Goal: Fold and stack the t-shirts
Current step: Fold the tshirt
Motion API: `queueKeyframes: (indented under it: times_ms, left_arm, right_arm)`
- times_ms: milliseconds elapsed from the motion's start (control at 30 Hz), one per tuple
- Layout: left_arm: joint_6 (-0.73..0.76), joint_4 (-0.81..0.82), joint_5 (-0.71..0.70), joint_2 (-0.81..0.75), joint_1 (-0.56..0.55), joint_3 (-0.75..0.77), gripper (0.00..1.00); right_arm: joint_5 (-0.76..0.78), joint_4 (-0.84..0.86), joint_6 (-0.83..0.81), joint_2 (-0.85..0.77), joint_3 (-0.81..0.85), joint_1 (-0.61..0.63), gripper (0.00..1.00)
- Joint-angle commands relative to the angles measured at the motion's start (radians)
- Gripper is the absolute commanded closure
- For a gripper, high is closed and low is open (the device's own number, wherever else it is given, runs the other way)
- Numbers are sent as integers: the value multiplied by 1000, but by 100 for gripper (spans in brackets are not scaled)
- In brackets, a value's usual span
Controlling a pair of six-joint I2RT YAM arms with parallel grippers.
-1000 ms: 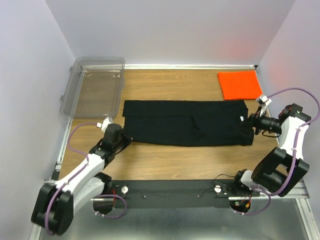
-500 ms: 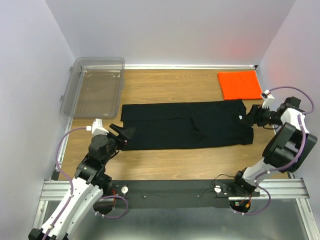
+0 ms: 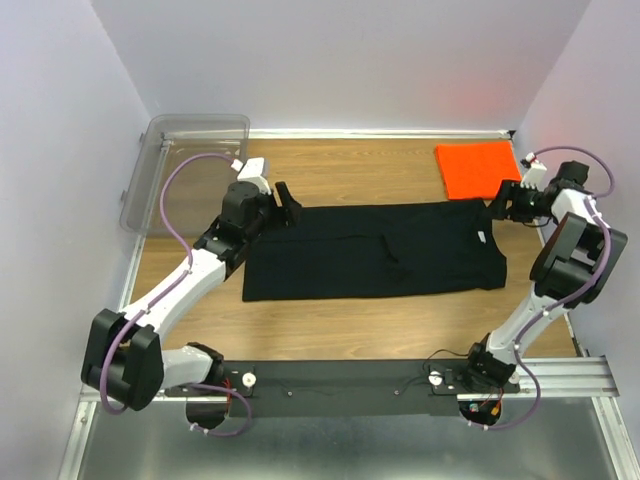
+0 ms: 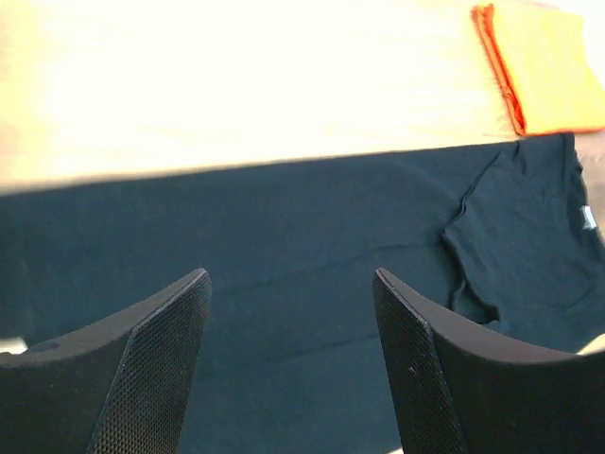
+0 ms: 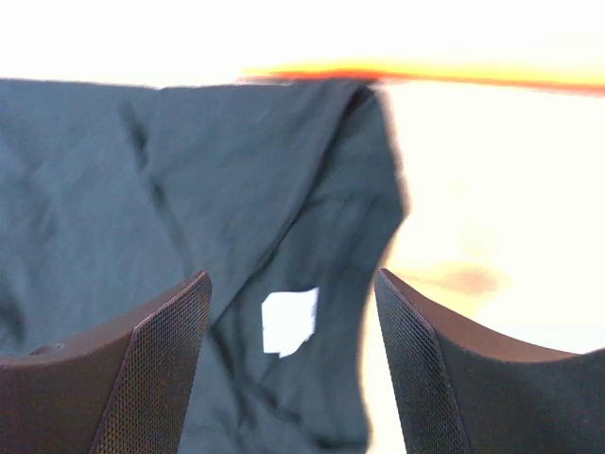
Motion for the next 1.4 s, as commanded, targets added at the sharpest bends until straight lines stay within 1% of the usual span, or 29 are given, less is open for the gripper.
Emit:
queueKeyframes:
  times_ms: [0, 133, 167, 267, 333, 400, 467, 500, 567, 667, 733, 867, 967, 1000, 1067, 1100, 1167, 1200, 1233, 1267, 1367]
  left_arm:
    - [193, 23, 23, -17, -6, 57, 23]
    - [234, -12, 20, -60, -6, 57, 23]
    - [234, -17, 19, -68, -5, 54, 22]
    - [240, -29, 37, -97, -5, 47, 22]
    - [252, -40, 35, -117, -6, 50, 22]
    - [263, -86, 25, -129, -6, 57, 22]
    - [285, -107, 20, -149, -5, 68, 22]
    - [294, -115, -10, -158, -5, 70, 22]
    - [315, -138, -24, -177, -5, 71, 22]
    - [343, -161, -40, -195, -5, 67, 21]
    - [349, -167, -50, -206, -3, 54, 21]
    - [352, -160, -52, -207, -2, 36, 21]
    - [352, -152, -51, -203, -2, 28, 21]
    - [351, -152, -49, -204, 0, 25, 21]
    - [352, -149, -52, -204, 0, 22, 21]
    - [354, -149, -52, -204, 1, 22, 21]
    - [354, -149, -54, -203, 1, 19, 21]
    - [357, -149, -54, -203, 1, 18, 21]
    - [357, -149, -55, -203, 1, 19, 21]
    - [357, -147, -52, -200, 3, 19, 21]
    - [358, -147, -49, -194, 4, 21, 21]
  right_arm:
    - [90, 50, 73, 115, 89, 35, 23]
    - [102, 52, 104, 214, 199, 53, 23]
    - [103, 52, 107, 231, 199, 58, 23]
    - [163, 52, 109, 284, 285, 91, 23]
    - [177, 50, 119, 321, 320, 99, 22]
    - [201, 52, 127, 338, 351, 101, 22]
    - [217, 50, 132, 359, 362, 102, 22]
    - [212, 49, 130, 364, 362, 102, 23]
    - [197, 47, 127, 358, 332, 104, 25]
    - [180, 44, 104, 334, 279, 108, 33]
    - [176, 38, 90, 324, 258, 110, 35]
    - [157, 23, 69, 314, 255, 110, 44]
    - [136, 9, 60, 314, 273, 116, 56]
    - [134, 6, 58, 314, 276, 119, 63]
    - [130, 1, 49, 310, 281, 122, 70]
    - [125, 1, 46, 309, 281, 122, 76]
    - [120, 0, 37, 298, 279, 124, 84]
    - [117, 0, 33, 295, 279, 124, 87]
    - [117, 0, 24, 286, 275, 124, 95]
    - [119, 1, 21, 280, 270, 124, 99]
    - [113, 3, 10, 228, 253, 124, 100]
